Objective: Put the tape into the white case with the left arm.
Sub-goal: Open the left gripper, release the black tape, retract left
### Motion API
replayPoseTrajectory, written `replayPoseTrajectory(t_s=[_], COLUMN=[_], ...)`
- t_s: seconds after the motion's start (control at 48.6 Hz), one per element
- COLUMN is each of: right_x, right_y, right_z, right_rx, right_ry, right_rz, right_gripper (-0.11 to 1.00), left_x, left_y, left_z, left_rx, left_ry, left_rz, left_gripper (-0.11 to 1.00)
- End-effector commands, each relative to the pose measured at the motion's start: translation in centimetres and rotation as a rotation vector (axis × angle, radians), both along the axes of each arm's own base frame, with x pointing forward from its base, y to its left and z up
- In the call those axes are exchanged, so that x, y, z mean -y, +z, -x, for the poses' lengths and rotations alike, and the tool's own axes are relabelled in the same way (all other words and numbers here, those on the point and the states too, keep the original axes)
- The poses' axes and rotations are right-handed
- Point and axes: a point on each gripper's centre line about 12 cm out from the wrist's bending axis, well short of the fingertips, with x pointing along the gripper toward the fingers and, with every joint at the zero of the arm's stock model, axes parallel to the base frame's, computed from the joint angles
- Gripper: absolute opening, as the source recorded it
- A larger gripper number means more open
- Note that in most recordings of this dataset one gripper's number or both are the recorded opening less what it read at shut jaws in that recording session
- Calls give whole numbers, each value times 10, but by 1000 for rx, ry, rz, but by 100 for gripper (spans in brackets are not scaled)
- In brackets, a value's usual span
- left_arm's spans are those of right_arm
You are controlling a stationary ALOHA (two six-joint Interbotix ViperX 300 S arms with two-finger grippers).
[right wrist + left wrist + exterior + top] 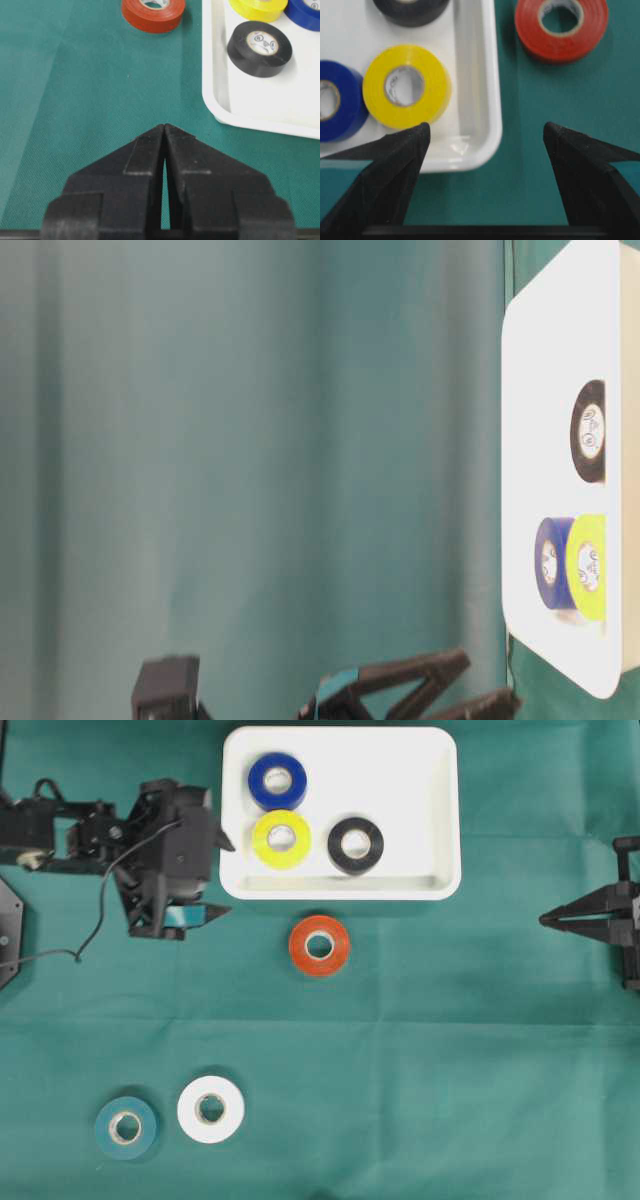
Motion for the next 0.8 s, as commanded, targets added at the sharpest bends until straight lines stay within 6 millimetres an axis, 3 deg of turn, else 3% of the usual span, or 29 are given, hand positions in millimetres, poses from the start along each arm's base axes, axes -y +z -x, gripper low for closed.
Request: replayPoseTrajectory(t_s=[0.0, 0.411, 0.782], right_x=[0, 0, 0], right_y=[4, 4, 5], right_z=[-2, -2, -2], right_rx=[15, 15, 17], right_ry=[1, 1, 1], right_rz=[0, 0, 0], right_gripper=[-9, -9, -9], left_x=[3, 9, 12], left_y=[10, 12, 5], left_z=[6, 47, 64], left_rx=[49, 114, 120], left_ry=[-2, 24, 32], left_rz=[-2, 20, 27], left_gripper=[94, 93, 93])
